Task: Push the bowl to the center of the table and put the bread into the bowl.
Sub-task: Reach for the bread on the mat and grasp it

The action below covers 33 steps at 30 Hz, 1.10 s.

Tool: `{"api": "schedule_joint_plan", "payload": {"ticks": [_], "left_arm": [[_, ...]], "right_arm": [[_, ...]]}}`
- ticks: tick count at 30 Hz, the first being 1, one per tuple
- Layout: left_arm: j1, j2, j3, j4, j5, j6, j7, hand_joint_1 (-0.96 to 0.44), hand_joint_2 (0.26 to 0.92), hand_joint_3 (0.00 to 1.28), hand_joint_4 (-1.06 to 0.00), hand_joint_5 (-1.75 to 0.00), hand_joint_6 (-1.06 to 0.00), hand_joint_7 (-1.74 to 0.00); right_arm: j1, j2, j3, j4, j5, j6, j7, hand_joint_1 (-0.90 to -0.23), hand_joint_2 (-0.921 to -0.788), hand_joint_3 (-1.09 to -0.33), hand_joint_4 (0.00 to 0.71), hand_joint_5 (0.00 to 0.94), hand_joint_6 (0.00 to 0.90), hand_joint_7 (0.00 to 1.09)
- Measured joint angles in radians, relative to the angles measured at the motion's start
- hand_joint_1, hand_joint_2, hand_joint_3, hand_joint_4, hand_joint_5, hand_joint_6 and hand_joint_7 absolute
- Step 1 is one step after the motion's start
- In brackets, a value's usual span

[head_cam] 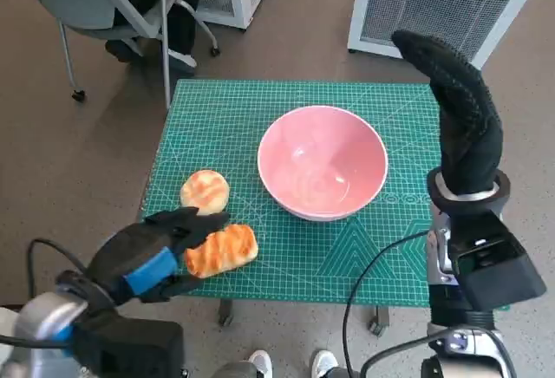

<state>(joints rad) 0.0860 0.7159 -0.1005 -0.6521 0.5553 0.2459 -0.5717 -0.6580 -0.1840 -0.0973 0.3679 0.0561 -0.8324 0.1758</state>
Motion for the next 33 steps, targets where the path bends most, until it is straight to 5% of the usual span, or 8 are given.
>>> {"api": "schedule_joint_plan", "payload": {"ticks": [19, 33], "left_arm": [[-0.022, -0.185, -0.135, 0.170, 0.125, 0.017, 0.116, -0.44, 0.921, 0.14, -0.39, -0.01, -0.36, -0.05], [-0.025, -0.265, -0.173, 0.255, 0.151, 0.053, 0.167, -0.27, 0.921, 0.09, -0.57, -0.06, -0.48, -0.08]], "right_arm": [[0.019, 0.000, 0.009, -0.018, 0.020, 0.018, 0.002, -0.561, -0.921, -0.740, 0.305, 0.010, 0.023, 0.69], [0.041, 0.000, 0.010, -0.024, 0.022, 0.019, 0.002, -0.565, -0.921, -0.740, 0.304, 0.008, 0.012, 0.70]]}}
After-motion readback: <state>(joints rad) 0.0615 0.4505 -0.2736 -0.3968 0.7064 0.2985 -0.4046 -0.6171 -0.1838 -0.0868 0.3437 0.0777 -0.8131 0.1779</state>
